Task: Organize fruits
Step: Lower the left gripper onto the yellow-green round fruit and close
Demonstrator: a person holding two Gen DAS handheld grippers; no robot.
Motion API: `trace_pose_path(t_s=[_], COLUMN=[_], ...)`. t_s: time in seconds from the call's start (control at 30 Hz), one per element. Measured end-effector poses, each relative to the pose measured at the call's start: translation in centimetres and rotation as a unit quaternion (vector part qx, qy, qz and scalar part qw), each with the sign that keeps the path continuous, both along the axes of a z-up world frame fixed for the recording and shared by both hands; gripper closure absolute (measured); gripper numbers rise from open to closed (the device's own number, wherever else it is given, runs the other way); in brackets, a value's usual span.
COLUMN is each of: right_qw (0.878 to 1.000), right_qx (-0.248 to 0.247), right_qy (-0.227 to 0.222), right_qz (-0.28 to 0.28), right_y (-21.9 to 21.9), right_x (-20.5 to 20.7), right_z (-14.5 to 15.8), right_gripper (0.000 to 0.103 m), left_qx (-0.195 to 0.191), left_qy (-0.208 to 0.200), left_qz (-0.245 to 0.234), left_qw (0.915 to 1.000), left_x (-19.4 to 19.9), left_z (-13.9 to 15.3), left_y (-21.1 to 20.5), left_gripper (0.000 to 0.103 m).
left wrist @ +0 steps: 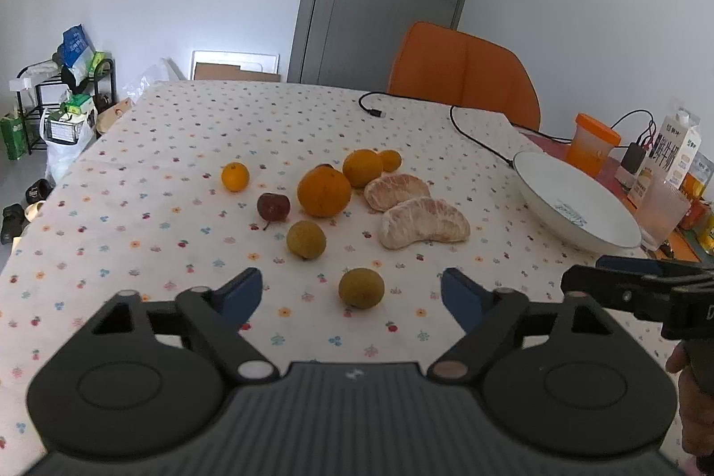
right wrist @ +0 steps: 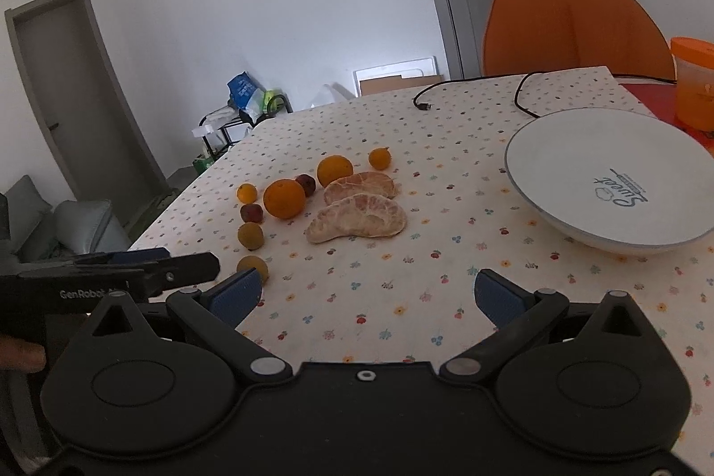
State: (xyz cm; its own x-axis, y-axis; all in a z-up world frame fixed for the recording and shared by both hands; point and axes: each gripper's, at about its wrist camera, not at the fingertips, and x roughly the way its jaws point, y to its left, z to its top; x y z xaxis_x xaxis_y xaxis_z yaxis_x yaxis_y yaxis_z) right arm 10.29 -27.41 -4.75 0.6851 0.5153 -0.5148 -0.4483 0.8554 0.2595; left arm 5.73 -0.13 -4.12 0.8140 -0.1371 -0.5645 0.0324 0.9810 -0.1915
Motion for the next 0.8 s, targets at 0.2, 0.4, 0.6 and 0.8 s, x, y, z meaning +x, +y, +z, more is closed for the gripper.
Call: trace_pose_path(t_s=[0.2, 0.4, 0.6, 0.8], right_qw=[1.0, 1.0, 1.0, 1.0], right_qx=[0.003, 0.008, 0.0, -0.011], right_qy=[0.001, 0.012, 0.019, 0.028], right_qz=[0.004, 0.002, -0.001, 0.006], right_y=[0.1, 0.0, 0.2, 1.1], right_x=[0.9, 2.0, 2.9, 4.2], right_z=[-0.4, -1.0, -1.5, -2.1], right_gripper=[0.0, 0.0, 0.0, 0.0], left_qx=[0.007, 0.007, 0.016, 0.004], left_qy=[0.012, 0.021, 0.023, 0.013], left_qz=[0.01, 0.009, 0.004, 0.016], left_qw=[0.9999, 0.9997, 0.9996, 0.9998], left_x=[1.2, 2.3, 3.0, 3.1], left_z=[-0.8, -1.7, -2.5, -2.2], left_y=[-0.6, -1.3, -1.8, -0.9], left_gripper=[0.035, 0.04, 0.077, 0.077])
